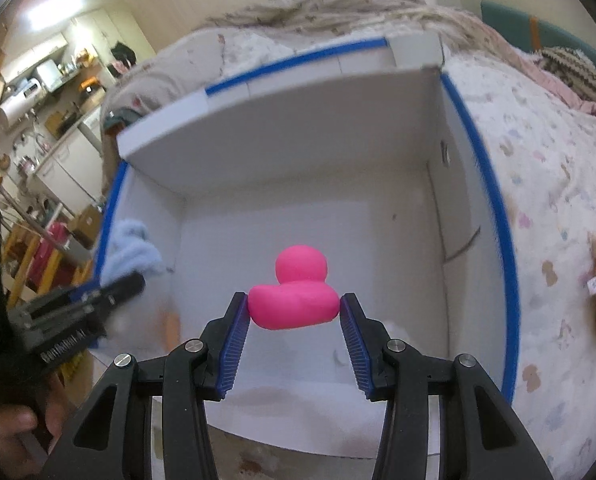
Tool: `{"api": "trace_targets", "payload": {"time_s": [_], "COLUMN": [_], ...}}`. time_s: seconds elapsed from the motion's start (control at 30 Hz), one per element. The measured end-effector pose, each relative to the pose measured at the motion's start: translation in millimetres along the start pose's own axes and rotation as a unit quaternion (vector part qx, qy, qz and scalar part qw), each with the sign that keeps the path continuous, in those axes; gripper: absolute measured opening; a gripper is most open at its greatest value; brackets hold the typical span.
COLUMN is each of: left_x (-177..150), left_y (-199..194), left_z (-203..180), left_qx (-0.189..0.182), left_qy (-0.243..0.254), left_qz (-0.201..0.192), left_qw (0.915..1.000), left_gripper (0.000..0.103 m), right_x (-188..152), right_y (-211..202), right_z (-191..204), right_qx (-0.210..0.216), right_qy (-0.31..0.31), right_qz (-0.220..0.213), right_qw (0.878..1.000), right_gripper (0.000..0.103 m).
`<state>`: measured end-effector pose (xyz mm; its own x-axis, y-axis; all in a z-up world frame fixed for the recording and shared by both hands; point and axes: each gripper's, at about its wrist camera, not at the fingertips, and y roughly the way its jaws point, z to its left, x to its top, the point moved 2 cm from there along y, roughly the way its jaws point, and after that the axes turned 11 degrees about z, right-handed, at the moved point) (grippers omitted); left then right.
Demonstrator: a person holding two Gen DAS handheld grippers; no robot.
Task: Organize soft objects
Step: 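Open the right tool to drop the duck while the left tool releases the plush into the box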
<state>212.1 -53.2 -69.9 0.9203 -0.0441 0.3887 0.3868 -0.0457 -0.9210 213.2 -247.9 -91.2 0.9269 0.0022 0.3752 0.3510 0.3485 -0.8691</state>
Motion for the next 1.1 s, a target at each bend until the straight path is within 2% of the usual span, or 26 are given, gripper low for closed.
{"api": "trace_targets", "payload": {"time_s": [0.27,0.43,0.57,0.63,0.77,0.83,0.87,0.93,1.1], "left_x": [4.8,4.6,3.2,3.0,2.2,2.2,2.1,1.8,0.1], "left_y": [9.6,15.4,19.4,19.9,17.9,15.7,14.4,10.2,2.0], "left_z": [6.1,4.2,2.3,4.3,7.2,7.9,8.6,9.5,6.8], "left_qx": [-0.016,-0.017,-0.021,-0.016,-0.01,-0.003,0.0,-0.003,-0.005], "left_qy": [-0.017,-0.012,-0.012,-0.015,-0.021,-0.026,-0.03,-0.033,-0.024], "left_qz": [-0.013,-0.007,0.0,0.0,-0.001,-0.004,-0.005,-0.01,-0.019], "left_qw": [0.9996,0.9998,0.9997,0.9998,0.9997,0.9996,0.9995,0.9994,0.9995], "left_gripper": [0.033,0.033,0.038,0.041,0.056,0.065,0.065,0.066,0.066], "right_x": [-6.1,-7.1,-4.4,-3.5,-2.5,-2.5,-2.6,-2.2,-0.8], "right_y": [19.6,20.2,16.6,14.3,10.6,9.1,7.0,2.0,-6.8], "right_z": [-0.9,-3.2,-2.6,-3.5,-4.3,-2.6,-1.6,1.2,4.0], "right_qx": [-0.018,-0.02,-0.01,-0.004,0.005,0.011,0.012,0.016,0.026], "right_qy": [-0.006,-0.001,0.005,0.01,0.018,0.017,0.017,0.011,0.013], "right_qz": [0.037,0.037,0.03,0.026,0.018,0.014,0.009,-0.004,-0.03], "right_qw": [0.999,0.999,0.999,1.0,1.0,1.0,1.0,1.0,0.999], "right_gripper": [0.049,0.049,0.05,0.063,0.07,0.083,0.086,0.103,0.103]}}
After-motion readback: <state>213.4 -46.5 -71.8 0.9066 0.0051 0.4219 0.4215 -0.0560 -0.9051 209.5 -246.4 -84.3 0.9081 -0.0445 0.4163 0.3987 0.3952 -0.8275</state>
